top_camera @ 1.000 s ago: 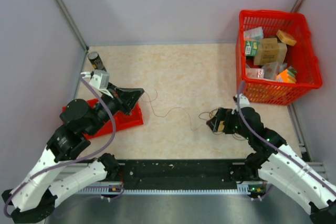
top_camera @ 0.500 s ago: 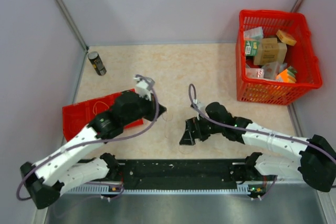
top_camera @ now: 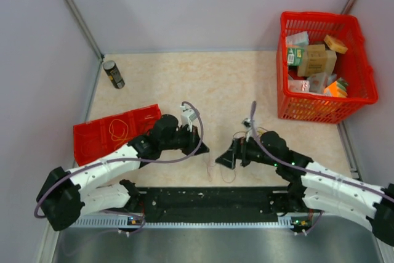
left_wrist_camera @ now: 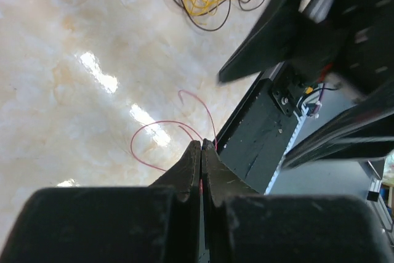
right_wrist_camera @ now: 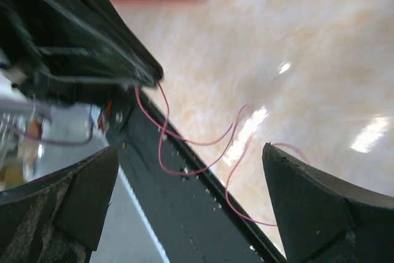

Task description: Untangle the cables

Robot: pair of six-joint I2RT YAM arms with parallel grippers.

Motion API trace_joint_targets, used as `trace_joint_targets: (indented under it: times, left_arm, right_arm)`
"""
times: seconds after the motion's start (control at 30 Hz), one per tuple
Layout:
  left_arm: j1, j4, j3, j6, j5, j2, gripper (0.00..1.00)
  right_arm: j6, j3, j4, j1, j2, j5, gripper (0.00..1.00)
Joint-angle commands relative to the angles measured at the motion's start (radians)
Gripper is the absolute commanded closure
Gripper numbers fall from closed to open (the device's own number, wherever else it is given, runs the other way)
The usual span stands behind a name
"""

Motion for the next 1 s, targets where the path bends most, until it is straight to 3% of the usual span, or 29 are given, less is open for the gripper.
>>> trace_joint_targets:
  times: [0.0,0.13,0.2,0.27,0.3,0.4,0.6,0.83,0.97]
  left_arm:
    - [-0.001,0.080,0.023,-0.046,0.072,0.095,1.00]
    - [-0.050,0.054,0.066,-0.060,0.025,0.190,1.00]
    - [-0.110,0.011,0.104,-0.051,-0.036,0.235,0.99]
    - [-0.151,-0.023,0.142,-0.054,-0.102,0.274,0.93]
    - [-0.165,-0.035,0.153,-0.057,-0.130,0.290,0.86]
    - [-0.211,-0.052,0.172,-0.049,-0.193,0.317,0.53]
    - [-0.317,-0.245,0.287,-0.008,-0.383,0.373,0.07]
    - [-0.424,-0.359,0.431,0.001,-0.524,0.544,0.04]
    - [-0.446,-0.347,0.500,0.012,-0.551,0.646,0.11]
  right_arm:
    - [0.117,0.014,-0.259,-0.007,-0.348,0.512,0.01]
    - [0.226,-0.053,-0.448,-0.014,-0.655,0.739,0.01]
    - [0.285,-0.105,-0.484,-0.016,-0.785,0.784,0.01]
    - [0.328,-0.176,-0.484,-0.016,-0.868,0.790,0.01]
    - [0.340,-0.205,-0.481,-0.017,-0.928,0.790,0.01]
    - [0.331,-0.268,-0.482,-0.016,-0.970,0.789,0.01]
    - [0.316,-0.274,-0.493,-0.017,-0.935,0.796,0.01]
    - [0.320,-0.300,-0.492,-0.019,-0.972,0.810,0.01]
    - [0.313,-0.303,-0.489,-0.017,-0.978,0.804,0.01]
